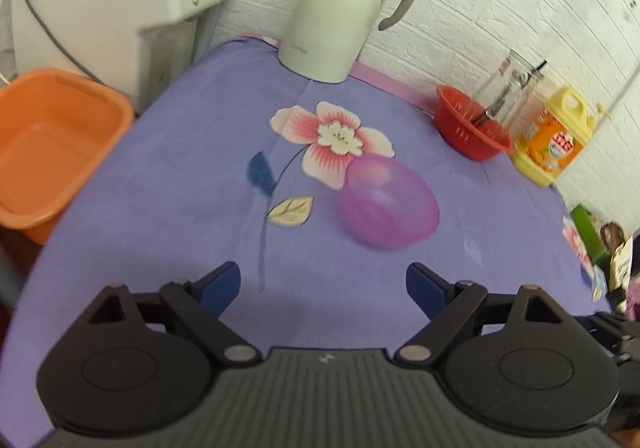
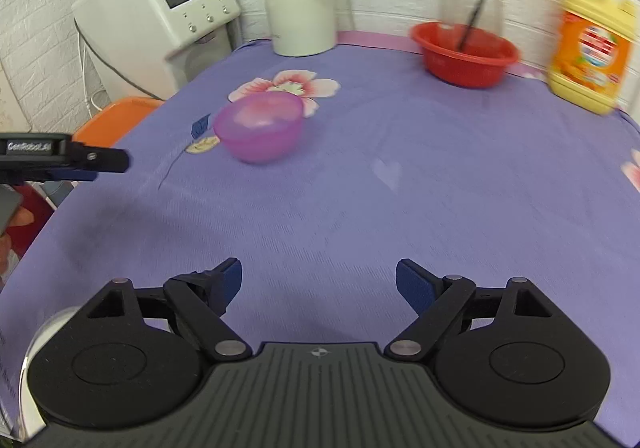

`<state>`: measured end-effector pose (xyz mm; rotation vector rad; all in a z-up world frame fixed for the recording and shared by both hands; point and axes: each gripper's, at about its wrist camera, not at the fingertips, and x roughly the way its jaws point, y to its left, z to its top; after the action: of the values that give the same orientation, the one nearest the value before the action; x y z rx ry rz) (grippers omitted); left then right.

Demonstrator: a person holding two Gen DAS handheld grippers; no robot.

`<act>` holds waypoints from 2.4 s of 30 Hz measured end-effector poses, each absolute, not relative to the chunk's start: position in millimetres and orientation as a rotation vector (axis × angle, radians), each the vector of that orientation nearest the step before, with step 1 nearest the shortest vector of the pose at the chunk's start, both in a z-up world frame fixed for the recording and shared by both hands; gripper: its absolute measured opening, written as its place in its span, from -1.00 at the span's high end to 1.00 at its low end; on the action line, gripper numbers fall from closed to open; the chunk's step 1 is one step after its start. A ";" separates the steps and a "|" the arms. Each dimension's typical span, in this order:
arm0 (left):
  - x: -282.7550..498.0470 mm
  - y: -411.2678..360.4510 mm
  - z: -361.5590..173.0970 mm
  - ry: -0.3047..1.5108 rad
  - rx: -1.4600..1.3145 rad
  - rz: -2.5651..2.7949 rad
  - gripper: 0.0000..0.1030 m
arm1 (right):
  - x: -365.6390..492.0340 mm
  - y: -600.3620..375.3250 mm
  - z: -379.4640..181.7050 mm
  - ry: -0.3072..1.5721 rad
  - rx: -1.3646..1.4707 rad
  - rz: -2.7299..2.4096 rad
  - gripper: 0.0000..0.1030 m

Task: Organize plates and bowls
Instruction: 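Move the left tool to the rim of the pink plastic bowl, then close the left tool on the pink bowl rim and lift it, then carry the pink bowl over the stack and lower it into the white bowl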

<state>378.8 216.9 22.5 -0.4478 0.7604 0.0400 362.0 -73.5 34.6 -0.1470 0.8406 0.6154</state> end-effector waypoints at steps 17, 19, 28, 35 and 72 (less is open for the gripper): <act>508.9 195.8 -16.8 0.772 -0.309 -0.085 -0.74 | 426.2 43.3 -13.6 0.824 -0.296 0.698 -1.00; 513.6 194.6 -21.3 0.771 -0.302 -0.103 -0.74 | 429.5 49.2 -13.9 0.820 -0.296 0.705 -1.00; 521.8 191.9 -28.0 0.753 -0.264 -0.283 -0.49 | 431.0 64.7 -19.5 0.735 -0.284 0.757 -1.00; 517.5 195.1 -27.7 0.742 -0.330 -0.313 -0.30 | 425.9 64.8 -11.1 0.656 -0.277 0.716 -1.00; 241.5 -63.2 21.0 0.736 -0.214 -0.620 -0.27 | 183.0 -199.3 48.0 0.651 -0.089 0.530 -1.00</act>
<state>241.5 -63.2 21.0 -0.2143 0.7356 -0.6204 183.0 -199.3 48.0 -0.0890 0.6510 0.5297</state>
